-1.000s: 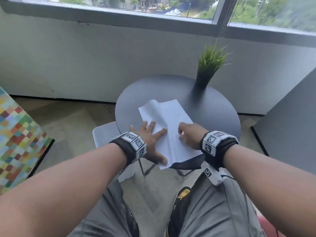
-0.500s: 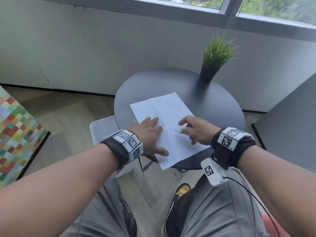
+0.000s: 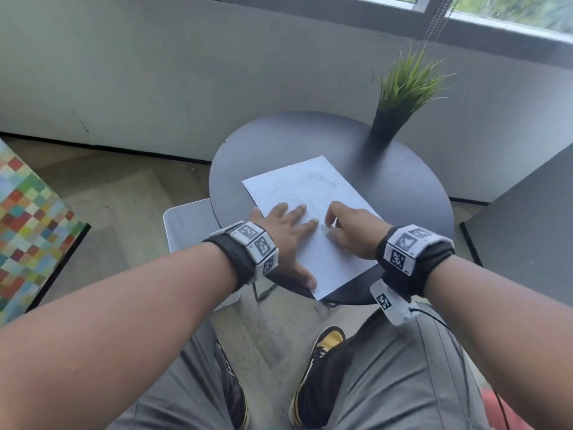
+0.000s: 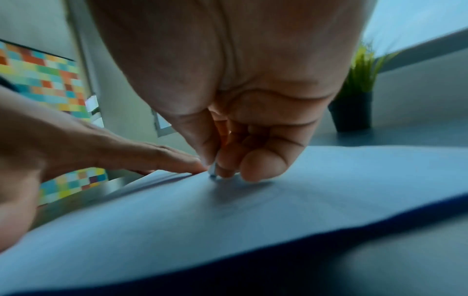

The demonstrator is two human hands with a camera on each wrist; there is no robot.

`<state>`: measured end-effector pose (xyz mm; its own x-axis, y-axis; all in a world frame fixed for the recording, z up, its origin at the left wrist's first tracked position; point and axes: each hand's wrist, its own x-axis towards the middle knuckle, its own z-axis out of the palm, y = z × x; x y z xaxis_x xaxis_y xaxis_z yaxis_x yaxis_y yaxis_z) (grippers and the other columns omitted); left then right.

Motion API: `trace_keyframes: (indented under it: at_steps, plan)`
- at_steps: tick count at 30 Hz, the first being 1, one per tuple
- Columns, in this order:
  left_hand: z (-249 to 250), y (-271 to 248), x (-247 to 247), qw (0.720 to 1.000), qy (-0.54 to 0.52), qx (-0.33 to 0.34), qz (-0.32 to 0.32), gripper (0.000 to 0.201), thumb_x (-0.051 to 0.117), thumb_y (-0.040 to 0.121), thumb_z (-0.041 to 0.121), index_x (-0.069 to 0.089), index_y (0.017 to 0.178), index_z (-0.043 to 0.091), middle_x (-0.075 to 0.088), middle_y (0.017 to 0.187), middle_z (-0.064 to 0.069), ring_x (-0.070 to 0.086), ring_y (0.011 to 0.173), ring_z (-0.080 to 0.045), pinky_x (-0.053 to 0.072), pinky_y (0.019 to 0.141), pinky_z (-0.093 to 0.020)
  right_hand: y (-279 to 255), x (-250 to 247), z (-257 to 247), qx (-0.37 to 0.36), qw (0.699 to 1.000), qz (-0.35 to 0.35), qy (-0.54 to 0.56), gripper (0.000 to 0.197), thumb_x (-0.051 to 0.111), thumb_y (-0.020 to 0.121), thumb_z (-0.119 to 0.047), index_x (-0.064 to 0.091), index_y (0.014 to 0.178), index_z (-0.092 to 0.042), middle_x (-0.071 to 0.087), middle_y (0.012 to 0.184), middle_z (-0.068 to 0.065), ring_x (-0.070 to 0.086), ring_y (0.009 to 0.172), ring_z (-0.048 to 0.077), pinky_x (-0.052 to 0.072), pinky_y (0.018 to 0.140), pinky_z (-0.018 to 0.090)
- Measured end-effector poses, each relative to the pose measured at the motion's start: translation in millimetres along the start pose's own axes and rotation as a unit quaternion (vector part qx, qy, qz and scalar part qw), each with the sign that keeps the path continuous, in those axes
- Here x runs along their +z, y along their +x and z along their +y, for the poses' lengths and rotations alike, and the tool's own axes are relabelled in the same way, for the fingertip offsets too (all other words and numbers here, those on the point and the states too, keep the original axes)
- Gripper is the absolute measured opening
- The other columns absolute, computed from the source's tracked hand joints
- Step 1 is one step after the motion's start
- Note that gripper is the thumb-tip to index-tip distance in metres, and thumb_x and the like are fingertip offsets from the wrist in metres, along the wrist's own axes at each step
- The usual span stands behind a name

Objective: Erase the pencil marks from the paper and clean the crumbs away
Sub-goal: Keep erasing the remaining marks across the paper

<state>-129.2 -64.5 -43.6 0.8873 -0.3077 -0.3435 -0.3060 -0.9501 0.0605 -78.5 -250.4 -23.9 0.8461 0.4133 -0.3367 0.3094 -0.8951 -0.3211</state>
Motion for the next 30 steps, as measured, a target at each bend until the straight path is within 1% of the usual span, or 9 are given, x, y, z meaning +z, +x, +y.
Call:
trace_keyframes:
  at_steps: [4,9,12,14,17,18,22,26,30]
  plan:
    - [1,4,-1,1.0,0.001,0.002,-0.018,0.118,0.055,0.054,0.093,0.001,0.15,0.049,-0.008,0.166,0.004,-0.003,0.15,-0.031,0.023,0.107,-0.066,-24,2,-4,-0.088,0.991,-0.084,-0.063,0.013,0.048,0.098,-0.039,0.047,0.103,-0.028,0.058,0.092,-0.003,0.054,0.085,0.023,0.038,0.074,0.029]
    - [5,4,-5,0.999,0.007,-0.006,-0.034,0.119,0.058,0.059,0.091,-0.003,0.152,0.05,-0.011,0.166,0.004,-0.004,0.15,-0.032,0.022,0.107,-0.067,-17,-4,12,-0.004,0.997,0.021,-0.08,0.018,0.045,0.097,-0.036,0.048,0.107,-0.021,0.062,0.107,0.011,0.056,0.093,0.031,0.046,0.076,0.035]
    - [4,2,-6,0.999,0.002,-0.007,-0.045,0.119,0.059,0.059,0.09,-0.003,0.152,0.05,-0.013,0.166,0.004,-0.006,0.151,-0.032,0.019,0.108,-0.069,-30,11,-8,-0.098,0.986,-0.065,-0.116,0.026,0.049,0.096,-0.026,0.047,0.12,-0.015,0.062,0.112,0.011,0.056,0.101,0.031,0.037,0.075,0.032]
    - [5,3,-6,0.999,0.003,-0.004,-0.047,0.119,0.058,0.059,0.09,-0.004,0.152,0.05,-0.014,0.165,0.004,-0.007,0.151,-0.032,0.019,0.108,-0.069,-33,14,-11,-0.128,0.982,-0.073,-0.119,0.025,0.049,0.096,-0.026,0.048,0.119,-0.016,0.063,0.111,0.009,0.056,0.101,0.03,0.036,0.074,0.031]
    - [5,3,-5,0.999,0.009,-0.006,-0.046,0.119,0.057,0.06,0.091,-0.006,0.152,0.049,-0.015,0.165,0.004,-0.007,0.151,-0.031,0.018,0.108,-0.068,-19,2,2,-0.025,0.996,0.014,-0.079,0.022,0.044,0.098,-0.036,0.049,0.113,-0.021,0.063,0.108,0.01,0.055,0.093,0.03,0.04,0.074,0.032]
    - [5,2,-5,0.999,0.009,-0.007,-0.048,0.119,0.057,0.061,0.091,-0.006,0.152,0.049,-0.016,0.165,0.004,-0.008,0.151,-0.031,0.018,0.109,-0.069,-20,2,1,-0.019,0.996,0.025,-0.078,0.023,0.043,0.098,-0.035,0.048,0.114,-0.019,0.063,0.109,0.012,0.055,0.093,0.031,0.041,0.075,0.033]
    - [5,1,-6,0.998,0.002,-0.009,-0.06,0.123,0.058,0.061,0.09,-0.009,0.154,0.045,-0.02,0.165,0.005,-0.012,0.152,-0.029,0.015,0.11,-0.07,-31,21,-21,-0.137,0.984,-0.058,-0.093,0.024,0.049,0.096,-0.026,0.048,0.117,-0.013,0.063,0.113,0.012,0.057,0.1,0.033,0.044,0.082,0.038]
    - [4,2,-4,0.999,0.006,-0.022,-0.039,0.13,0.056,0.057,0.094,-0.007,0.156,0.037,-0.015,0.166,0.005,-0.008,0.153,-0.023,0.015,0.114,-0.064,-21,3,0,-0.009,0.999,-0.002,-0.041,0.024,0.047,0.097,-0.044,0.051,0.108,-0.023,0.063,0.105,0.007,0.056,0.094,0.028,0.043,0.078,0.033]
    - [-11,-1,-1,0.992,-0.066,-0.103,-0.011,0.127,0.045,0.058,0.098,-0.005,0.156,0.035,-0.013,0.166,0.0,-0.009,0.153,-0.022,0.006,0.118,-0.062,-24,3,17,0.023,1.0,-0.006,-0.018,0.023,0.046,0.096,-0.049,0.049,0.1,-0.027,0.063,0.096,0.004,0.056,0.09,0.026,0.047,0.082,0.035]
